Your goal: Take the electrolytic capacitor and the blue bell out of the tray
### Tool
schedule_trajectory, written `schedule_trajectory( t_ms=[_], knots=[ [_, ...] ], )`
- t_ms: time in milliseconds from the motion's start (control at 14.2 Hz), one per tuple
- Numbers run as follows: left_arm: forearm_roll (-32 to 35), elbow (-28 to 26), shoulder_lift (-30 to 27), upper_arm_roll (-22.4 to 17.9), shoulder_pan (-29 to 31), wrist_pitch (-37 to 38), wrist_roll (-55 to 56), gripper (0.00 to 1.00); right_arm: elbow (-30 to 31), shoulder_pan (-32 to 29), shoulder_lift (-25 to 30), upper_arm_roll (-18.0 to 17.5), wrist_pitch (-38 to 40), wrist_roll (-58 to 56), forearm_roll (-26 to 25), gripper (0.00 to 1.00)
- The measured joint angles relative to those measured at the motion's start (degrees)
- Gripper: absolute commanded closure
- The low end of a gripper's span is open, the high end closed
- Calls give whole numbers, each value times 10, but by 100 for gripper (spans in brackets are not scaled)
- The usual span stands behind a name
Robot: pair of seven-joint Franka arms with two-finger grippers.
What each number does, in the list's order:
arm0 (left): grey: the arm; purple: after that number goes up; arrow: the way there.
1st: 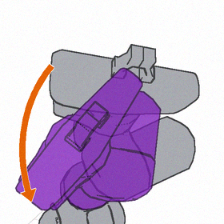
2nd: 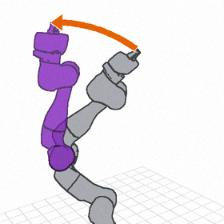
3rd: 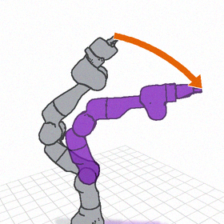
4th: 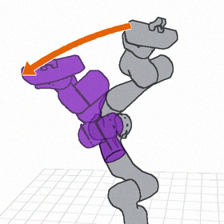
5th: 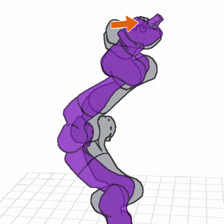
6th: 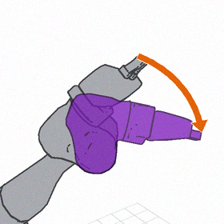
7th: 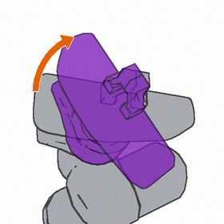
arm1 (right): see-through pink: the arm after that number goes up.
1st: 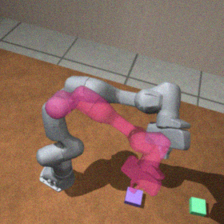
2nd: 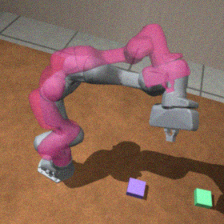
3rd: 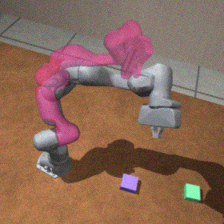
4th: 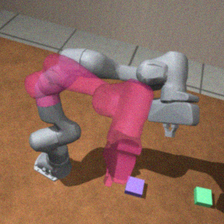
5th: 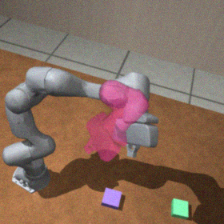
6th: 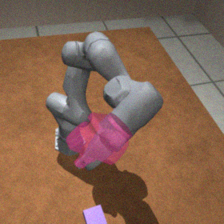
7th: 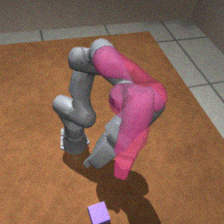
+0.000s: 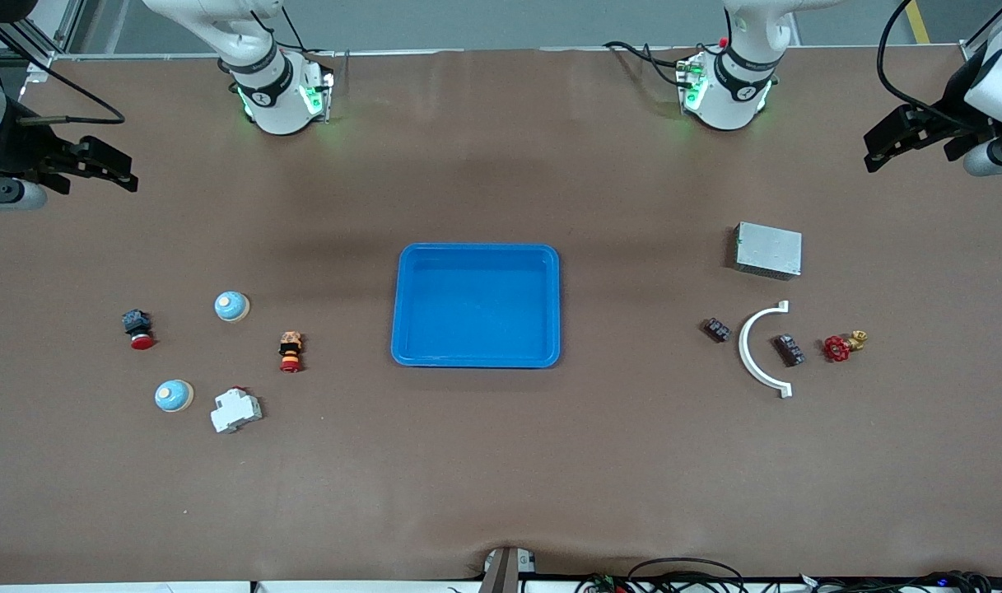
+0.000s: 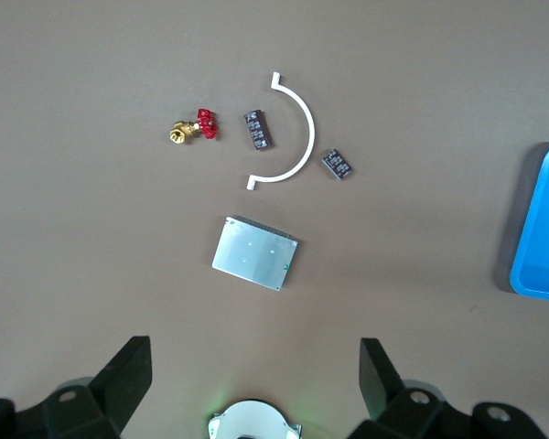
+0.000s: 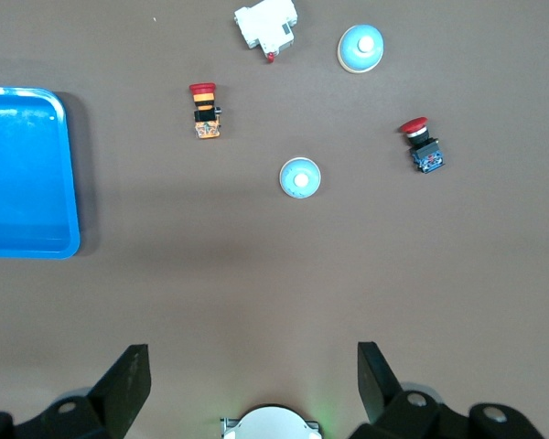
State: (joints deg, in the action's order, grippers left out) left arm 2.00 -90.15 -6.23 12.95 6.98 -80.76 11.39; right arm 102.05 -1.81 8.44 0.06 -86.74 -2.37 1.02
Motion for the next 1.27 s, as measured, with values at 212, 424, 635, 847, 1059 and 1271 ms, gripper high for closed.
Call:
schedule_trajectory(
  t_ms=[212,424,635,847,1059,1271],
  knots=[
    [-8,0,0,0,0,0,0,0,22,4,18,7,-20,0,0,0],
    [-15,0,0,0,1,0,0,0,40,6,44,7,-24,0,0,0],
    [-16,2,0,0,1,0,0,0,24,6,49,8,-27,0,0,0],
    [-16,3,0,-1,1,9,0,0,-14,6,35,10,-14,0,0,0],
    [-16,4,0,-1,1,11,0,0,-69,6,-1,11,25,0,0,0],
    [-16,4,0,-1,1,11,-1,0,-88,6,-20,12,30,0,-1,0]
  ],
)
